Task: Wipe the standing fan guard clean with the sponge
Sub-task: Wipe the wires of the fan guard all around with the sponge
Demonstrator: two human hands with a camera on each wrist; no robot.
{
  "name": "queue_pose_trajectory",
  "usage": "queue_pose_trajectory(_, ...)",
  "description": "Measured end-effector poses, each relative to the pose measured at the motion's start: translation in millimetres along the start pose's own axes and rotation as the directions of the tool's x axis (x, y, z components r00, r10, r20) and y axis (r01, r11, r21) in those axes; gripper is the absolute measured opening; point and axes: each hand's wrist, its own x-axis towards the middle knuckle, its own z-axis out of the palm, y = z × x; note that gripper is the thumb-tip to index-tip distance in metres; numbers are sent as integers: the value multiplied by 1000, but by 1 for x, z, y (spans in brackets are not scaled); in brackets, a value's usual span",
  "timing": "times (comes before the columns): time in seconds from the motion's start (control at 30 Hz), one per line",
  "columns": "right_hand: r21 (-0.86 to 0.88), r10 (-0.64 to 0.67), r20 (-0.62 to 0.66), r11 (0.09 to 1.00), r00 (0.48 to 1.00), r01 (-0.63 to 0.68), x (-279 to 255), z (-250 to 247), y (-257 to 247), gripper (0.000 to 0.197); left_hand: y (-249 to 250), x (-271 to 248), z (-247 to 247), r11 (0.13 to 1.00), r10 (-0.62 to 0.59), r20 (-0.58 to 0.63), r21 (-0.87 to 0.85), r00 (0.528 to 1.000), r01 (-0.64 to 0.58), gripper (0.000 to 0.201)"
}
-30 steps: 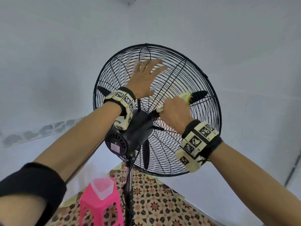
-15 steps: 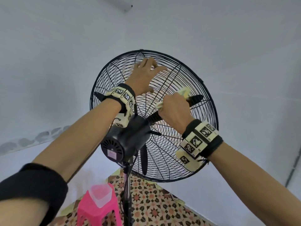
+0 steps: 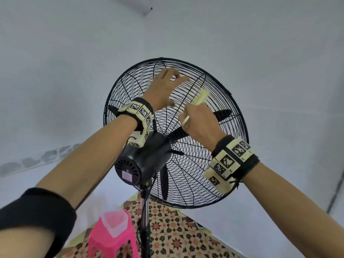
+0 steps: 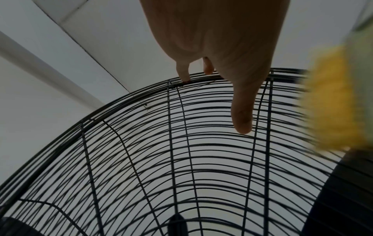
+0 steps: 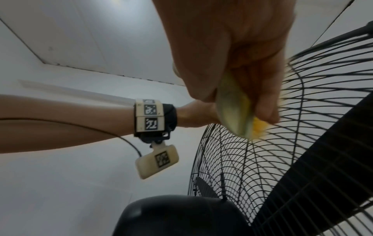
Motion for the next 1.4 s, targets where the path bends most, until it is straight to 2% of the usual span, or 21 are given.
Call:
queue_pose_trajectory(0.03, 62, -38, -14, 997, 999, 39, 2, 0, 0, 8, -1, -1, 0, 1000, 3, -22, 14, 1000, -3, 100)
queue_pose_trajectory(0.1, 65, -45, -17, 997, 999, 46, -1, 2, -1, 7, 0, 0, -2, 999, 11, -31, 36, 999, -10, 101)
queue_pose_trajectory(0.2, -83, 81, 30, 993, 996, -78, -11, 6, 1, 20, 5, 6, -3, 998, 48, 18, 48, 999, -49, 103)
queue_pose_trajectory(0.3, -222, 202, 79, 958, 976, -180, -16, 4, 4, 21, 11, 12, -1, 997, 40, 59, 69, 997, -44, 102)
queue_pose_trajectory(0.37, -118, 153, 53, 982, 987, -146, -11, 4, 7, 20, 11, 13, 0, 998, 25, 73, 59, 997, -30, 102)
queue_pose_trajectory(0.47, 144, -71, -56, 986, 996, 79, 3, 6, 10, 5, 5, 10, -4, 997, 24, 67, 67, 997, -29, 103)
queue_pose_trajectory(0.5, 182, -124, -67, 974, 990, 134, 6, 5, 10, 5, 4, 8, -6, 997, 29, 63, 75, 998, -33, 103)
queue_pose_trajectory(0.57, 167, -144, -60, 974, 988, 152, 6, 8, 10, 3, 3, 6, -9, 996, 31, 70, 84, 997, -36, 103)
queue_pose_trajectory(0.67, 6, -18, -43, 1000, 999, 18, -9, 12, 8, 17, 6, 7, -10, 995, 37, 83, 88, 996, -45, 103)
queue_pose_trajectory(0.73, -196, 130, 64, 974, 989, -116, -19, 10, 5, 24, 11, 9, -10, 997, 22, 96, 69, 995, -29, 100)
queue_pose_trajectory(0.8, -283, 217, 107, 942, 970, -179, -22, 7, -1, 25, 15, 11, -8, 998, 15, 108, 66, 994, -22, 97)
queue_pose_trajectory(0.9, -160, 138, 33, 978, 990, -131, -6, 5, -3, 18, 14, 13, -6, 998, 25, 92, 54, 995, -30, 97)
queue_pose_trajectory(1.0, 53, -47, -29, 997, 998, 48, 9, 6, 1, 7, 9, 11, -7, 998, 41, 67, 50, 997, -44, 98)
queue_pose_trajectory(1.07, 83, -107, -48, 990, 993, 110, 6, 9, 4, 6, 8, 11, -9, 998, 47, 63, 42, 997, -49, 96)
queue_pose_trajectory(1.13, 28, -51, -72, 998, 996, 53, -2, 13, 7, 13, 9, 12, -10, 998, 45, 72, 40, 996, -48, 95)
queue_pose_trajectory(1.2, -135, 94, -5, 986, 996, -94, -11, 13, 6, 19, 14, 14, -10, 998, 44, 87, 48, 995, -49, 95)
queue_pose_trajectory(1.27, -217, 170, 19, 963, 985, -162, -14, 8, 5, 19, 16, 16, -9, 997, 51, 91, 45, 995, -55, 95)
queue_pose_trajectory(1.33, -108, 87, -25, 990, 996, -89, -9, 3, 4, 20, 15, 17, -7, 998, 54, 86, 38, 995, -58, 95)
queue_pose_trajectory(1.4, 118, -65, -135, 990, 989, 81, 2, -3, 3, 17, 8, 16, -7, 996, 78, 57, 33, 995, -80, 93)
